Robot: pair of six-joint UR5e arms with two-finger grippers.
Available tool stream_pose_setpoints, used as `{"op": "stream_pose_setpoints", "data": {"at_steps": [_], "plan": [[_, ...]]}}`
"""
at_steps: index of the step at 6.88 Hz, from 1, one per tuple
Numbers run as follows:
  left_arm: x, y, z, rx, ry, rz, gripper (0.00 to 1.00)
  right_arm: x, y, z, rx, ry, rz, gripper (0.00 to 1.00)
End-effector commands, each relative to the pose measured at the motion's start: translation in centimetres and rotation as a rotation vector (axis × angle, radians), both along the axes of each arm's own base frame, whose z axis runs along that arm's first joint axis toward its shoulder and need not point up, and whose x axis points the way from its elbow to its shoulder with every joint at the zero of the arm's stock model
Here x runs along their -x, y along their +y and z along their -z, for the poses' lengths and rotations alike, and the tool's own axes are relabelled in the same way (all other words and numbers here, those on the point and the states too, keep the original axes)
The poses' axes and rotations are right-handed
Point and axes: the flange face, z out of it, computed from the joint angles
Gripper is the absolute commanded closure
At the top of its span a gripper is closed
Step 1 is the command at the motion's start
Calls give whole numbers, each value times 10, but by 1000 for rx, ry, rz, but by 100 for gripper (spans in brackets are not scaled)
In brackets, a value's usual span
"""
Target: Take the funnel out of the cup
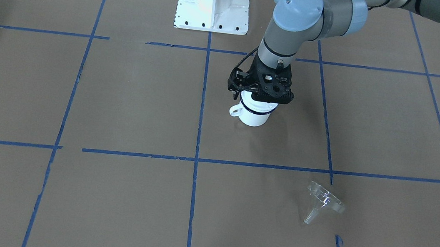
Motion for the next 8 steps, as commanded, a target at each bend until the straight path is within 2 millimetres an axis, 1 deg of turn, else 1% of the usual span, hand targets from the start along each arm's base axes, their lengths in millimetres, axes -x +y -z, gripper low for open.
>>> {"op": "stream_pose_setpoints", "data": {"at_steps": [1,4,7,8], "plan": [[-6,1,-4,-2,2,-7,0,0,-1,1,-2,0,0,0],[-8,0,-5,-6,7,-8,0,0,0,0,0,0,0,0],[-1,3,4,-19,19,-5,0,0,-1,1,-2,0,0,0],[4,2,6,-22,22,-1,0,0,-1,1,-2,0,0,0]]}}
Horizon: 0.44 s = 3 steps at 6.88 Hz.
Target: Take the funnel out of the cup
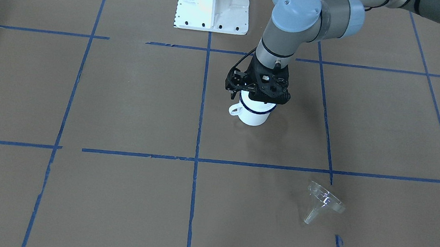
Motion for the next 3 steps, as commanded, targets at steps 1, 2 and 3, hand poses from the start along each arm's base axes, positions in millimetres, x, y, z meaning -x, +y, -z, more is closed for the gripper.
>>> {"op": "stream_pose_setpoints", "data": {"at_steps": [1,2,3], "plan": [[13,0,2,1,-3,11,0,0,0,0,0,0,0,0],[21,7,9,10,-19,9,0,0,0,0,0,0,0,0],[30,12,15,16,-28,10,0,0,1,-1,3,0,0,0]]}}
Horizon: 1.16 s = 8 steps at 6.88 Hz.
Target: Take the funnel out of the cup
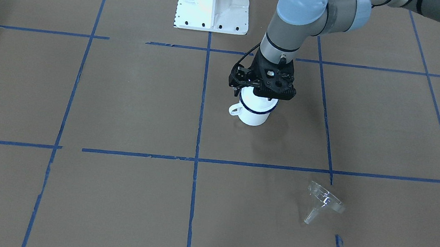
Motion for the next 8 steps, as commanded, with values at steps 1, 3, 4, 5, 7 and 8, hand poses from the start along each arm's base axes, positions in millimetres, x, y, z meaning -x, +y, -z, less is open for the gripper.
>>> {"op": "stream_pose_setpoints", "data": {"at_steps": [1,3,4,5,7,8], "plan": [[15,10,5,16,-23,1,0,0,0,-1,1,0,0,0],[13,16,-1,26,-27,-4,0,0,1,-1,1,0,0,0],[6,17,-5,33,-36,-11,0,0,0,-1,1,0,0,0],[-1,24,-5,33,-36,-26,0,0,1,-1,3,0,0,0],[-6,32,-7,36,-38,-44,0,0,1,-1,3,0,0,0],[-8,34,-8,37,-39,-49,0,0,1,-1,1,0,0,0]]}}
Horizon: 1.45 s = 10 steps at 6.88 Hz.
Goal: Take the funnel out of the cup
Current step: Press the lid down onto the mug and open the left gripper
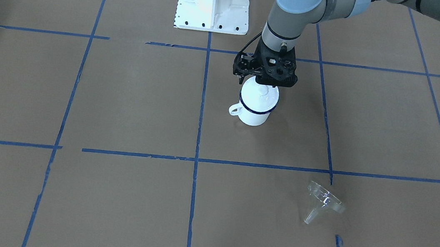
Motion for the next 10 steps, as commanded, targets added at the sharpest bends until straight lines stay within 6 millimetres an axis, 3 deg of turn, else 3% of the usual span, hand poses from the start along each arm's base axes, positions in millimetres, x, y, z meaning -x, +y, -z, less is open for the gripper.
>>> {"op": "stream_pose_setpoints", "data": {"at_steps": [1,10], "plan": [[-7,8,-6,7,-8,-17,0,0,-1,0,-1,0,0,0],[-23,19,-10,13,-15,-45,0,0,-1,0,-1,0,0,0]]}}
